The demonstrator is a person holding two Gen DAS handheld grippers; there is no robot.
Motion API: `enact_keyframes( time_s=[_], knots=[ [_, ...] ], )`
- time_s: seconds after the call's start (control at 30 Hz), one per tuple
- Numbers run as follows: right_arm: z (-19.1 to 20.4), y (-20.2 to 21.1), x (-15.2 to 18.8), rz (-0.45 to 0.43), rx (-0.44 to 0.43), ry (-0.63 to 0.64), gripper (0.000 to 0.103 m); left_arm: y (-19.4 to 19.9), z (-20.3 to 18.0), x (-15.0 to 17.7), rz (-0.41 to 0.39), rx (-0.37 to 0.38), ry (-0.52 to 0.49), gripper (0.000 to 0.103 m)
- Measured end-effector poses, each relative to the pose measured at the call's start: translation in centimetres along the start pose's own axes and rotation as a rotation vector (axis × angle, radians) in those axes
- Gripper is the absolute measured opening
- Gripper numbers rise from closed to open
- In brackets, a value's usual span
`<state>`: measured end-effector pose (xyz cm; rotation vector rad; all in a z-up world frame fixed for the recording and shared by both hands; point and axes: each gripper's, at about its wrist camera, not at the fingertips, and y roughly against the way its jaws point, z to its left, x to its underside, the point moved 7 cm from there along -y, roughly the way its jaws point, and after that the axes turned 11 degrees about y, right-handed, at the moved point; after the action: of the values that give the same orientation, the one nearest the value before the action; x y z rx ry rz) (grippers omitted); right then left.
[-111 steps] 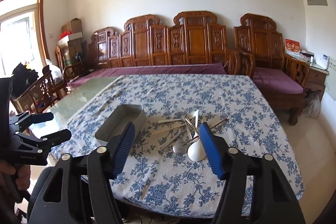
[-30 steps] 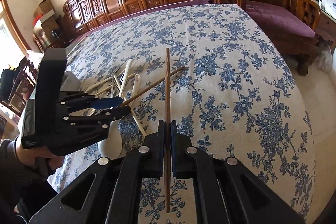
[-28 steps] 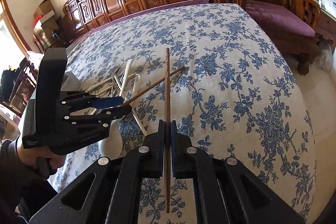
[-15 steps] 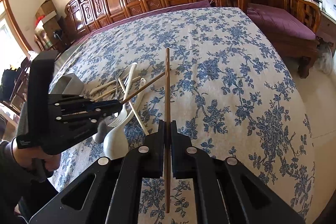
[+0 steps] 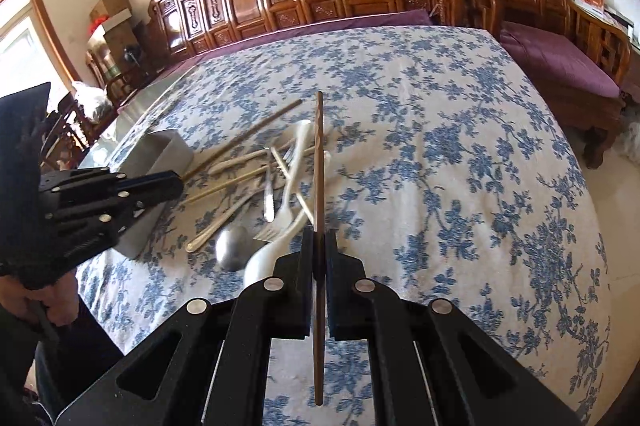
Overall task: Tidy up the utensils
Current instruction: 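Carry both chopsticks over the grey metal tray and open both tools to drop them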
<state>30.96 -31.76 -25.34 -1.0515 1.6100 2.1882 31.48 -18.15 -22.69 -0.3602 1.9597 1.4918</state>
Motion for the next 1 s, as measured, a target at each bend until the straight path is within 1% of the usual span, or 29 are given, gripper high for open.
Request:
enact_keyframes(
  time_s=[0.2, 0.4, 0.63, 0.8, 1.0],
  knots=[
    [2.9, -0.3, -0.8, -0.001, -0.011, 0.049, 0.007, 3.6, 3.1, 0.6, -0.038, -0.026, 0.035, 0.004],
    [6.8, -0.6, -2.1, -0.013, -0.038, 0.075, 0.007, 5.6, 6.2, 1.4, -0.052, -0.054, 0.062, 0.004],
    [11.2, -1.5, -3.4, -0.013, -0.075, 0.085, 0.007, 7.7, 10.6, 2.5, -0.074, -0.068, 0.138, 0.004],
    [14.3, -2.8, -3.7, -0.003, -0.104, 0.103, 0.007, 7.6, 14.1, 3.8, -0.059, -0.092, 0.193, 0.004],
    [17.2, -4.8, -3.8, 0.024, -0.125, 0.141, 0.007, 6.2, 18.2, 5.5, -0.01, -0.128, 0.264, 0.004]
  ],
)
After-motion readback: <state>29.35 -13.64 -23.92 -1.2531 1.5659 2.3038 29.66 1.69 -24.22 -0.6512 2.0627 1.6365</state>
